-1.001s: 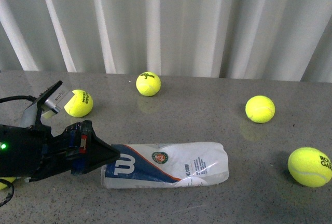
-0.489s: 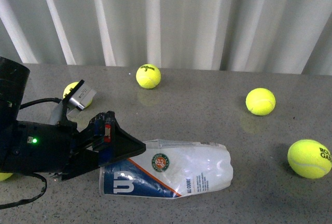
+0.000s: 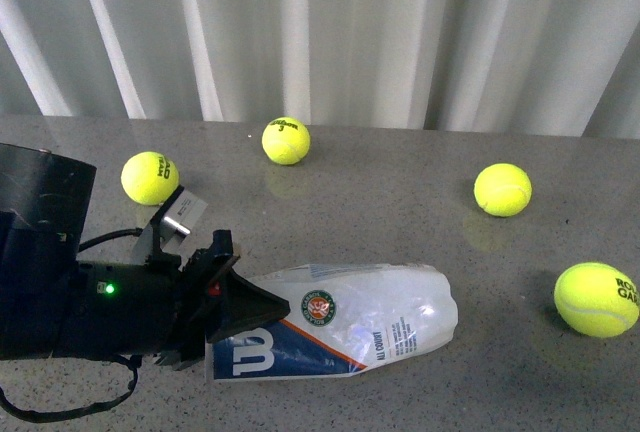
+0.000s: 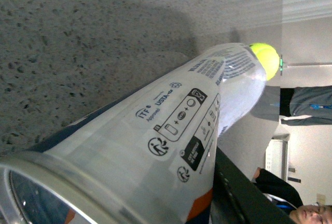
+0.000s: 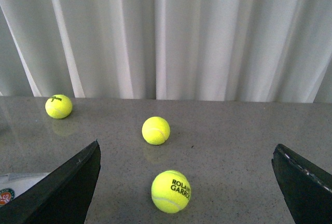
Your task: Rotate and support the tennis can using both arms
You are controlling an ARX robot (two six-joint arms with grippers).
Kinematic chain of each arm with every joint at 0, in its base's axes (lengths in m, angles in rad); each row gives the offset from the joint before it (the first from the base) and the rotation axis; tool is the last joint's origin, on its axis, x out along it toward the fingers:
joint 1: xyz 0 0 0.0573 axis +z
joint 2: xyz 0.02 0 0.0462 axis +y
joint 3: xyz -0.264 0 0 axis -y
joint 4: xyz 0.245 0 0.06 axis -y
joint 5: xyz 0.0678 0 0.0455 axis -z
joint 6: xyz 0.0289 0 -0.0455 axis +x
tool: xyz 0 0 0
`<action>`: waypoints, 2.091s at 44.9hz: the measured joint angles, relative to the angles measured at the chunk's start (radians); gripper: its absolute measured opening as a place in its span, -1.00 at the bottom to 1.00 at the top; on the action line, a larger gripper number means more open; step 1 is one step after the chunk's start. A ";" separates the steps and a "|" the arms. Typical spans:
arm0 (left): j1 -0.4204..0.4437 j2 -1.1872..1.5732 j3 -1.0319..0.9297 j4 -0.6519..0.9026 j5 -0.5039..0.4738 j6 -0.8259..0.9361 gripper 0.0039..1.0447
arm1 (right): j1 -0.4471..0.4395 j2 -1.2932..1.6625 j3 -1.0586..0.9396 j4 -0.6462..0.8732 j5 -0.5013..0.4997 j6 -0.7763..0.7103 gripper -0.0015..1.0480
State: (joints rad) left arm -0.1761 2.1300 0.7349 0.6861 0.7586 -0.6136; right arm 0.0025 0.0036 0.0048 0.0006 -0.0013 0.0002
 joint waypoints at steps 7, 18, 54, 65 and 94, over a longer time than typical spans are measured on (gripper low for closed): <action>0.016 -0.058 -0.002 -0.053 0.031 0.006 -0.94 | 0.000 0.000 0.000 0.000 0.000 0.000 0.87; 0.037 -0.230 -0.011 -0.238 -0.006 0.104 -0.94 | 0.000 0.000 0.000 0.000 0.000 0.000 0.87; -0.294 -0.473 0.478 -1.197 -0.772 1.369 -0.94 | 0.000 0.000 0.000 0.000 0.000 0.000 0.87; -0.355 -0.389 0.551 -1.242 -0.892 1.557 -0.94 | 0.000 0.000 0.000 0.000 0.000 0.000 0.87; -0.426 -0.311 0.541 -1.281 -0.911 1.596 -0.66 | 0.000 0.000 0.000 0.000 0.000 0.000 0.87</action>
State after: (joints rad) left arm -0.6025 1.8191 1.2758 -0.5949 -0.1524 0.9821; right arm 0.0025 0.0036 0.0048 0.0006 -0.0013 0.0002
